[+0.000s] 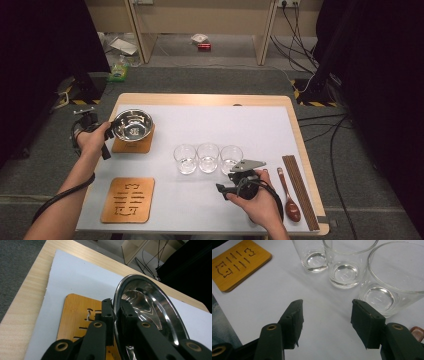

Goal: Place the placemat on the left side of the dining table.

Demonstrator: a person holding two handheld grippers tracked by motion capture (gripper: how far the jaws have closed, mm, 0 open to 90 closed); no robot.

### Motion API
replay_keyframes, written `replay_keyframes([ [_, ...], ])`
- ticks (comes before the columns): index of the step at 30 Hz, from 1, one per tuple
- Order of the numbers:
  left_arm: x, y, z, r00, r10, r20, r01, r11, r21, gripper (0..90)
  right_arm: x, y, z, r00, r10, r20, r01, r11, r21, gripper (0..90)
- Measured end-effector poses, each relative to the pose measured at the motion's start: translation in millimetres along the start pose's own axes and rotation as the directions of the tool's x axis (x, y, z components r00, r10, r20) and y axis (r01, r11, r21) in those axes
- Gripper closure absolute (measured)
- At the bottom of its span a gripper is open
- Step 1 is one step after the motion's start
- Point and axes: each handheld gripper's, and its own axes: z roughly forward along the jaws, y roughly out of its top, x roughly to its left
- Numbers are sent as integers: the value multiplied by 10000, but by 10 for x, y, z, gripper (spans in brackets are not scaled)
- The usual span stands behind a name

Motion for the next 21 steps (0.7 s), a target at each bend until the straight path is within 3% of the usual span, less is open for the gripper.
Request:
replay_keyframes([
  [7, 112, -32, 109, 9991, 25, -434, -19, 9999, 144, 828, -1, 1, -4, 10000, 41, -34, -41, 10000, -33, 438],
  [9, 136, -45, 129, 9990, -144, -414, 152, 9997, 193, 828, 1, 6, -4, 10000, 28, -83, -28, 10000, -61, 437],
  [21, 169, -56, 218, 9988, -192, -459, 204, 9995, 256, 826, 3, 5, 25, 9998, -99, -159, 99, 9999, 13, 437],
])
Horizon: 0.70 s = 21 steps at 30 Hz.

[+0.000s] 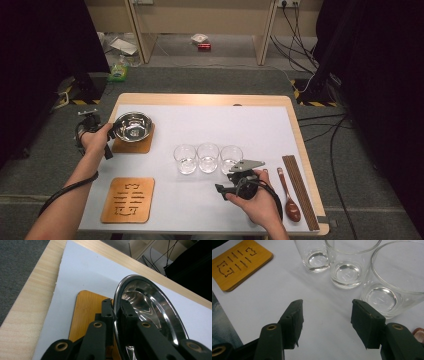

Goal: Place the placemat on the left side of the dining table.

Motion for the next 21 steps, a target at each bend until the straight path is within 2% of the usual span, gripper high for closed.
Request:
replay_keyframes([
  [2, 3, -9, 19, 10000, 9, -43, -9, 10000, 34, 824, 3, -2, 2, 10000, 35, -29, -35, 10000, -7, 437],
  [5, 22, -17, 41, 9998, -199, -9, 199, 9998, 18, 824, -4, -5, 3, 10000, -14, 22, 14, 10000, 6, 437],
  [9, 30, -5, 53, 9998, -210, 15, 209, 9998, 76, 823, 3, -5, -3, 9999, 115, 13, -115, 9999, 13, 437],
  [14, 48, -8, 68, 9996, 69, -272, -63, 9998, 205, 788, -1, -8, -2, 10000, 68, 40, -68, 10000, 44, 437],
  [17, 54, -9, 53, 9980, 333, -536, -325, 9994, 144, 733, -3, -7, -3, 10000, 68, 17, -68, 10000, 25, 437],
  [19, 55, -6, 33, 9985, 227, -494, -221, 9997, 121, 688, -5, -8, -3, 10000, 65, 46, -65, 10000, 34, 436],
  [21, 40, 9, 0, 9969, 481, -619, -479, 9988, 49, 648, -1, -10, 0, 9999, 158, 46, -158, 9999, 37, 437],
])
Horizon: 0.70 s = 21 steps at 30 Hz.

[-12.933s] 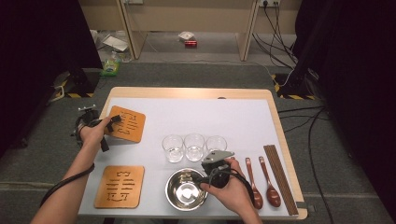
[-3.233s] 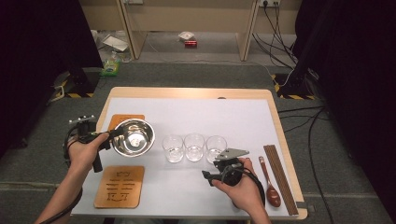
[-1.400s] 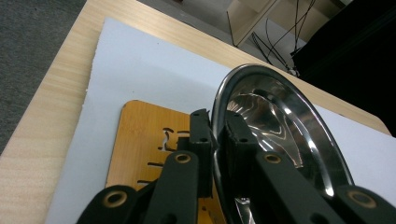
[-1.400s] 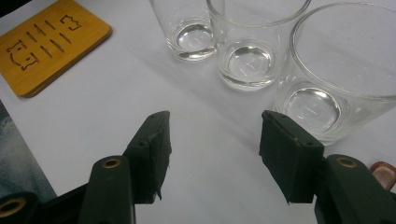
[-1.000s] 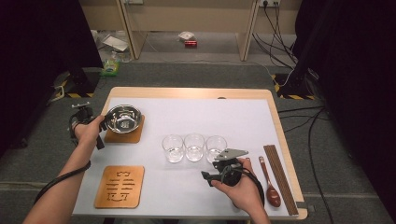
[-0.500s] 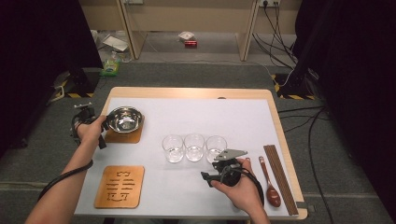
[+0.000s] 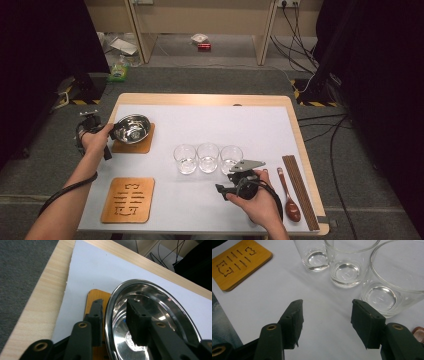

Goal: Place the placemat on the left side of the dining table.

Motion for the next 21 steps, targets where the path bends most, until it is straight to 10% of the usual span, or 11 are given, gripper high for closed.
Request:
replay_keyframes([
  [21, -151, -82, -562, 9898, 1405, -240, -1422, 9847, -1006, 413, -104, -6, -108, 9988, 264, 409, -260, 9996, -92, 439],
])
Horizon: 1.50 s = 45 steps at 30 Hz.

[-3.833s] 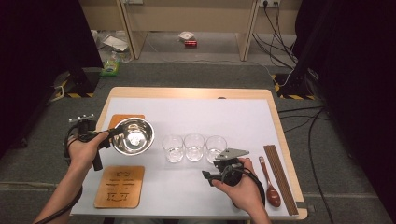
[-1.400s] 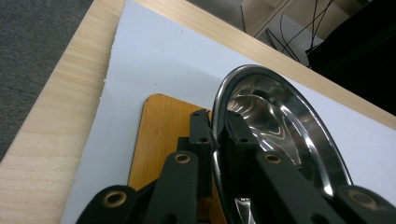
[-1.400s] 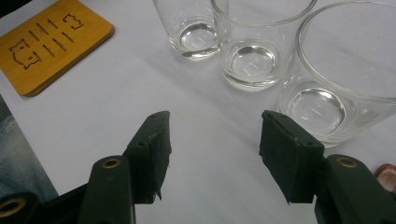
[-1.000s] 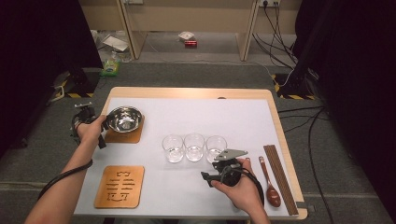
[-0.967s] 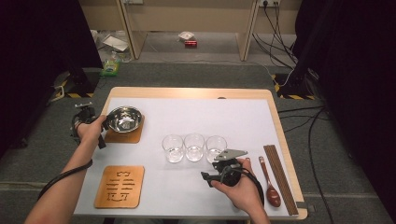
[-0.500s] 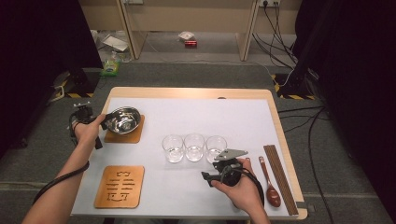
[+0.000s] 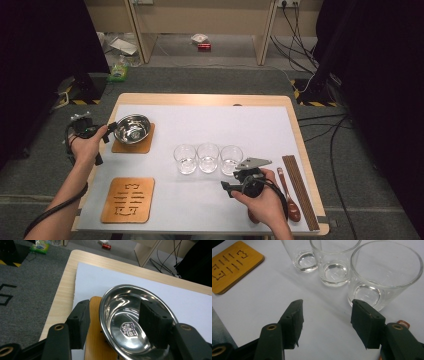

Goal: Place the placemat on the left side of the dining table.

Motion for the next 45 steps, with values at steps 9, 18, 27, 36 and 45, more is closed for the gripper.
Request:
replay_keyframes([
  [9, -93, -127, -362, 9978, 555, 374, -532, 9967, -619, 385, -72, -4, -62, 9994, 182, 279, -181, 9998, -40, 444],
  [18, -231, -456, -667, 9889, 777, 1263, -653, 9930, -989, 387, -256, -29, -186, 9936, 576, 967, -567, 9983, -121, 457],
  [27, -311, -688, -781, 9838, 938, 1524, -784, 9915, -1043, 389, -511, -112, -298, 9758, 1303, 1756, -1306, 9914, -103, 467],
  [36, -299, -746, -837, 9855, 937, 1418, -793, 9914, -1041, 390, -761, -281, -293, 9448, 1823, 2722, -2045, 9773, 555, 487],
  [45, -277, -796, -868, 9864, 790, 1439, -656, 9933, -955, 385, -916, -428, -219, 9166, 2745, 2908, -3240, 9359, 1379, 579],
])
